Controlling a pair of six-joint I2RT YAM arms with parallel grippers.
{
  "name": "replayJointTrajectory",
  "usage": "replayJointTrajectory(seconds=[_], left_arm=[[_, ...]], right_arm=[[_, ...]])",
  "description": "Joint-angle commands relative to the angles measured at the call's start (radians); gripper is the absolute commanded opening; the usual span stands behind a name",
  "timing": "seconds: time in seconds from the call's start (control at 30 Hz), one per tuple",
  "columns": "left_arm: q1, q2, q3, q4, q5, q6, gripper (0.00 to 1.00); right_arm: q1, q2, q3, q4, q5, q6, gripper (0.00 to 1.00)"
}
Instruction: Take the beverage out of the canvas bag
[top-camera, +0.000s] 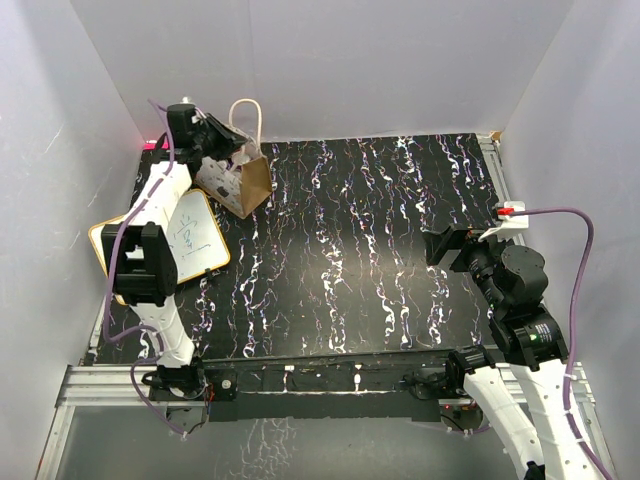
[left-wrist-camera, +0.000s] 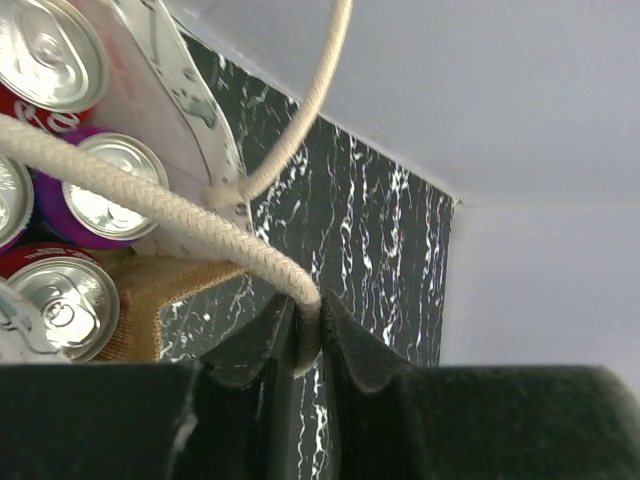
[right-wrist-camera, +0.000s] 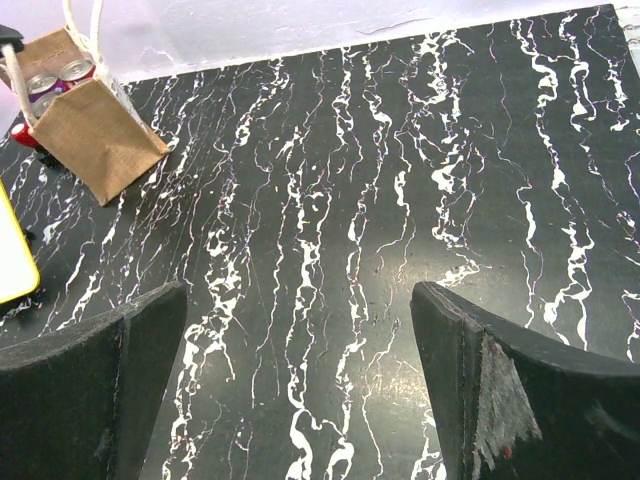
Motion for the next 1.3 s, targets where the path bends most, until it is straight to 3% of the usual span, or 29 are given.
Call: replayJointTrajectory(seconds=[0.0,0.27,0.43,0.77,1.1,1.27], left_arm=[[-0.111,-0.004,0.06,0.064,0.138,0.005,0.12],[-0.254,0.023,0.096,0.01,0.151,0.064,0.09],[-0.309,-0.056,-0.016,0.016,0.166,0.076,0.07],[-0.343,-0.424,-0.432,0.012,0.206,0.058,0.06],[-0.345,-0.798,-0.731,-0.188,0.179,0.059,0.05],[-0.345,-0.944,-0.774,-0.371,0.105,0.115,0.04]], right_arm=[[-0.005,0.007,0.0,0.06,0.003,-0.018,0.98],[-0.005,0.015,0.0,0.06,0.001,-0.018,0.98],[-0.004,0.02,0.0,0.061,0.002,-0.017,0.98],[-0.005,0.038,-0.003,0.07,-0.008,-0.019,0.98],[-0.005,0.074,-0.003,0.086,-0.05,-0.025,0.98],[-0.002,0.118,-0.012,0.124,-0.229,-0.048,0.98]])
